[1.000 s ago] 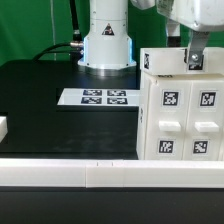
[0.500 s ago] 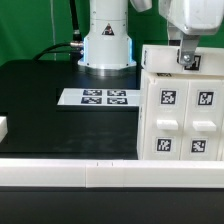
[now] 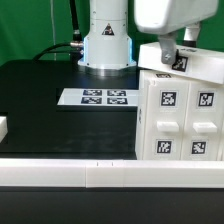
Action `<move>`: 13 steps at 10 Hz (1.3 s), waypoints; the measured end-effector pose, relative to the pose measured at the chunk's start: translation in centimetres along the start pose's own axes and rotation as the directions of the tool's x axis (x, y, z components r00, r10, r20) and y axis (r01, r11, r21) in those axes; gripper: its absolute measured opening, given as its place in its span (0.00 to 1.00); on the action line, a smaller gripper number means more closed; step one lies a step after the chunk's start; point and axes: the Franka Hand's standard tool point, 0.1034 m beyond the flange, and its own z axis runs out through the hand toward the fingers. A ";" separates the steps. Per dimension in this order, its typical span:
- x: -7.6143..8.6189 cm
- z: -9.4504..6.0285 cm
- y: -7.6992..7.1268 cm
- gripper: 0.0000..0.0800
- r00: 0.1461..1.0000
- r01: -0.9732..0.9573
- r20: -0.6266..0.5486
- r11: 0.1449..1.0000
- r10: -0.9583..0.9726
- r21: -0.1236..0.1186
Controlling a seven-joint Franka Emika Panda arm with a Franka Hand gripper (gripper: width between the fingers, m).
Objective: Assemble cabinet
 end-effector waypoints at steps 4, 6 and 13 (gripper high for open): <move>0.2 0.1 0.0 0.70 0.942 -0.335 -0.018 0.942 0.335 -0.004; 0.3 0.1 -0.1 0.70 0.858 -0.513 -0.019 0.859 0.513 0.000; 1.1 0.3 -1.4 0.70 0.051 -0.996 -0.016 0.052 0.999 0.071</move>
Offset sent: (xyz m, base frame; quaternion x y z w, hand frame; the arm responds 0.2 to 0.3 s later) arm 0.0000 0.0000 0.0000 0.0000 0.0000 0.1938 0.9810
